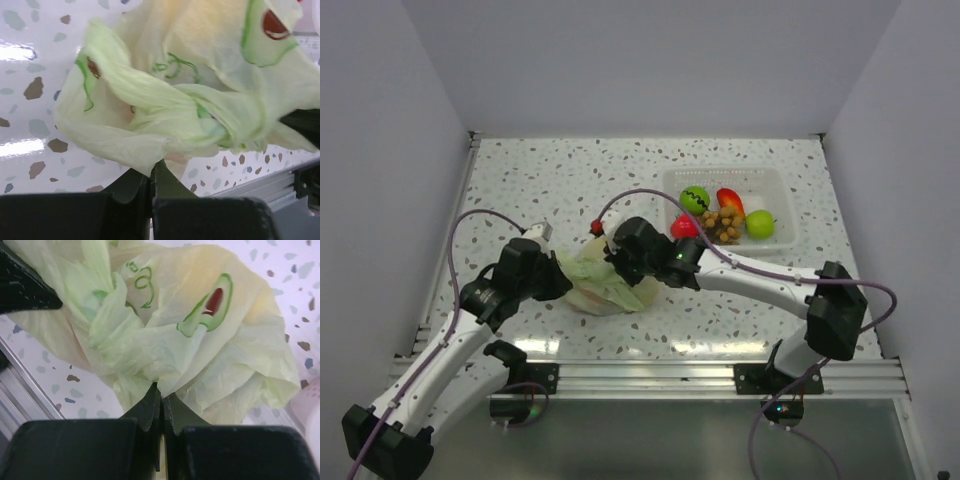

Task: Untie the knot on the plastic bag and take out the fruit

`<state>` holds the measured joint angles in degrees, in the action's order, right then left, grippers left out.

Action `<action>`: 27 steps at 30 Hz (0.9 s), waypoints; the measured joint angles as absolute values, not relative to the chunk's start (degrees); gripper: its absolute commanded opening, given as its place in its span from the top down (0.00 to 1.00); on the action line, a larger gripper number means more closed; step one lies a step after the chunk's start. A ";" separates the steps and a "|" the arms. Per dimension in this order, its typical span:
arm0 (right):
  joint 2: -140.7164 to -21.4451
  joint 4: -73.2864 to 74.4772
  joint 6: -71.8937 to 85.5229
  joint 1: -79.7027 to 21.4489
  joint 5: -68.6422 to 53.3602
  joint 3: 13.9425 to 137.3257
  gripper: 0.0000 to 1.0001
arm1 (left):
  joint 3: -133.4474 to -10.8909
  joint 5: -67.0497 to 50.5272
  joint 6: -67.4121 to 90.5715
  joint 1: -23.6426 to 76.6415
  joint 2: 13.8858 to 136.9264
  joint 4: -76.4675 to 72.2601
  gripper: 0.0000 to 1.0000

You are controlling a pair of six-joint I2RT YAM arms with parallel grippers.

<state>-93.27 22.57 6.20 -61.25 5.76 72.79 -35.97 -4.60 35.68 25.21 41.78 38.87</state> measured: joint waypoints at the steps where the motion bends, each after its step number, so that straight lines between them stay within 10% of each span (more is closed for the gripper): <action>1: -90.94 22.28 6.92 -60.58 6.07 71.11 1.00 | -36.23 -3.14 36.03 25.23 41.87 39.13 1.00; 14: -56.80 23.22 28.82 -50.94 14.57 49.58 0.93 | -42.22 4.27 32.99 8.29 48.01 41.10 1.00; 20: -56.64 29.78 27.90 -50.48 10.74 51.29 0.21 | -44.93 1.52 27.49 6.48 47.86 41.63 1.00; 27: -70.52 36.56 17.85 -58.24 10.52 75.18 0.01 | -48.10 -5.65 24.38 6.37 45.43 41.41 1.00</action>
